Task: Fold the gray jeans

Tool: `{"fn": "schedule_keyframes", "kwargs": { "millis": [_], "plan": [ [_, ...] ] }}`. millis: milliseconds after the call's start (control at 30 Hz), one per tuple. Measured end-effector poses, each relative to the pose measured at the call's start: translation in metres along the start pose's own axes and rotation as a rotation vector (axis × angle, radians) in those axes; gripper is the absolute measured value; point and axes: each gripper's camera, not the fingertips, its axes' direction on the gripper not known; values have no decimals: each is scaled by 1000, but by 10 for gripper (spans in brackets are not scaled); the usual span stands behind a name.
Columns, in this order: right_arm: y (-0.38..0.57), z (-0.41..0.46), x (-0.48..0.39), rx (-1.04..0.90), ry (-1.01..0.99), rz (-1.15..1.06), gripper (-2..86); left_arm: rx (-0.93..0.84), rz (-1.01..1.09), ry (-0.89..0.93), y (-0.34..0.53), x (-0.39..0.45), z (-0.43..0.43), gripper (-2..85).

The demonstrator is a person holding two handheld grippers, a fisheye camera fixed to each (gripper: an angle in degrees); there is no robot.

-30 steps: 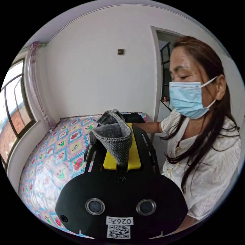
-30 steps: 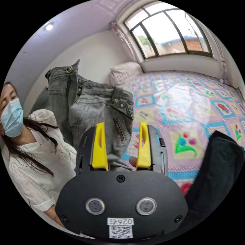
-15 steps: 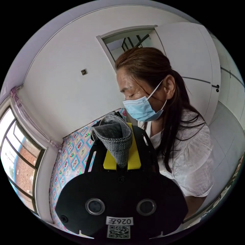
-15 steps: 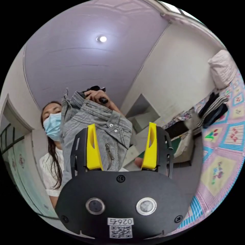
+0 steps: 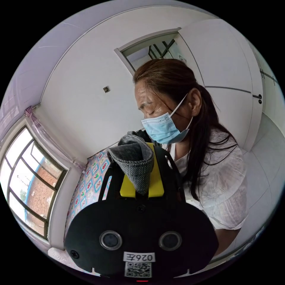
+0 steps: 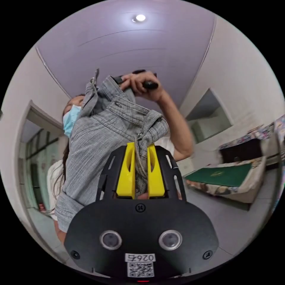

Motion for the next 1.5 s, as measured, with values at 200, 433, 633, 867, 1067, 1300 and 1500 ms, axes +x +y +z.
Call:
{"fn": "schedule_keyframes", "kwargs": {
  "millis": [200, 433, 633, 867, 1067, 1300, 1500],
  "plan": [
    [-3, -139, -172, 305, 436, -247, 5, -143, -91, -181, -28, 20, -10, 26],
    [-19, -69, -347, 209, 1072, -550, 11, -250, -392, -426, -44, -9, -20, 23],
    [-5, 22, -339, 154, 1419, -593, 28, -291, -419, -494, -87, -5, -10, 22],
    [32, 50, -251, 208, 1562, -432, 216, -298, -303, -552, -158, 30, -27, 22],
    [40, 75, -102, 136, 1249, -279, 260, -260, -265, -529, -190, 51, -45, 22],
    [-1, 134, -42, 45, 1210, -288, 1, -328, -341, -629, -198, 61, -81, 24],
    [-73, 220, -80, -62, 1692, -420, -8, -411, -431, -717, -192, 54, -118, 36]
  ]
}}
